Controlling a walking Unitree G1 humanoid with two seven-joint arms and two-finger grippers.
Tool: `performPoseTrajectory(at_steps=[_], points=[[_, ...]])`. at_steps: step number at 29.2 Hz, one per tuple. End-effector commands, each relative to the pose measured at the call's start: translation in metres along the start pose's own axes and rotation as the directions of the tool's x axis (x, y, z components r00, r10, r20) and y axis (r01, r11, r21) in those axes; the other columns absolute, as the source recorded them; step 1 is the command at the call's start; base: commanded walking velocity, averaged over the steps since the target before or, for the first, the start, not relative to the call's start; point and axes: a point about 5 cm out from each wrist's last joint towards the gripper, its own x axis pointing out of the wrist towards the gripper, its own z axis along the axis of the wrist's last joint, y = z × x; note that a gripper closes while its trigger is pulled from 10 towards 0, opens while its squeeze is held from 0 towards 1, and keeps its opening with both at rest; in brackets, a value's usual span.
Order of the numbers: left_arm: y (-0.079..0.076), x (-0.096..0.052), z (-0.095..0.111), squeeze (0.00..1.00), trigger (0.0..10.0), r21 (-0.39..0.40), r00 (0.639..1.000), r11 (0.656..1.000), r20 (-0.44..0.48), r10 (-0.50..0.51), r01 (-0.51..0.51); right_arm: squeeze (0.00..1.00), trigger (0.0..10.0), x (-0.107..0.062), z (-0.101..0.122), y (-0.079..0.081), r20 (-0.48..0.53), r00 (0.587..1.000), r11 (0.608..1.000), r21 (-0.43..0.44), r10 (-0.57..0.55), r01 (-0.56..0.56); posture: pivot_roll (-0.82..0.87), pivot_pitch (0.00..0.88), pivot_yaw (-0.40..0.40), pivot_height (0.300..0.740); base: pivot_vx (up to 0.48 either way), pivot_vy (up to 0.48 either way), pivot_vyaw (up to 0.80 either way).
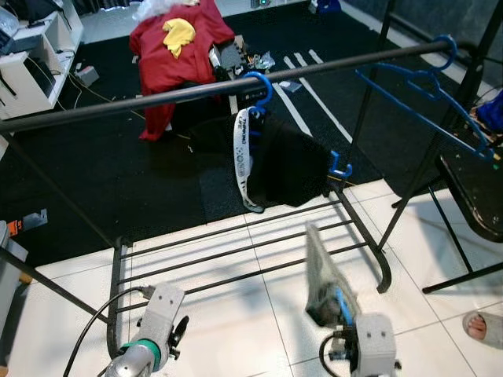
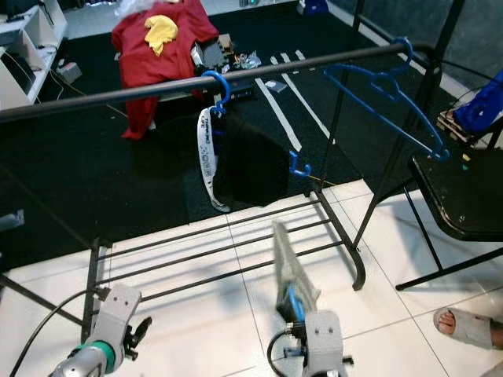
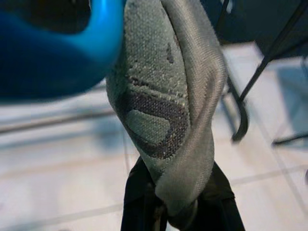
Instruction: Hang hanger
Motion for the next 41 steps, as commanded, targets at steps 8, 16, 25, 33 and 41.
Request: performPoseTrajectory(at_steps=[8, 16, 25, 33, 41], points=[[-0.001, -0.005, 0.001, 0.0, 10.0, 0.018, 0.997, 1.0, 0.078, 0.023, -0.024, 0.0, 10.0, 0.013, 0.008, 0.013, 0.04, 0.995, 0.994, -0.063, 0.089, -0.086, -0.26, 0.111, 0.064, 0.74, 0.0, 0.0, 0.0], [0.011, -0.02, -0.024, 0.0, 10.0, 0.021, 0.988, 0.989, 0.057, 0.145, -0.147, 0.0, 10.0, 0.014, 0.004, 0.014, 0.032, 0.996, 0.992, -0.101, 0.085, -0.081, -0.23, 0.053, 0.017, 0.74, 0.0, 0.0, 0.0], [0.022, -0.043, -0.047, 0.0, 10.0, -0.009, 0.976, 0.976, 0.012, 0.219, -0.219, 0.0, 10.0, 0.011, -0.004, 0.01, 0.018, 0.999, 0.994, -0.099, 0.044, -0.042, -0.23, 0.0, 0.029, 0.74, 0.0, 0.0, 0.0], [0.006, -0.022, -0.003, 0.0, 10.0, 0.031, 0.98, 0.995, 0.177, 0.092, -0.099, 0.0, 10.0, 0.02, -0.002, 0.014, 0.026, 0.999, 0.999, -0.032, 0.035, -0.035, -0.24, 0.0, 0.057, 0.74, 0.0, 0.0, 0.0], [-0.004, -0.015, 0.015, 0.0, 10.0, 0.04, 0.971, 0.996, 0.229, 0.064, -0.075, 0.0, 10.0, 0.024, 0.002, 0.019, 0.041, 0.998, 0.997, -0.06, 0.046, -0.044, -0.25, 0.0, 0.067, 0.74, 0.0, 0.0, 0.6]])
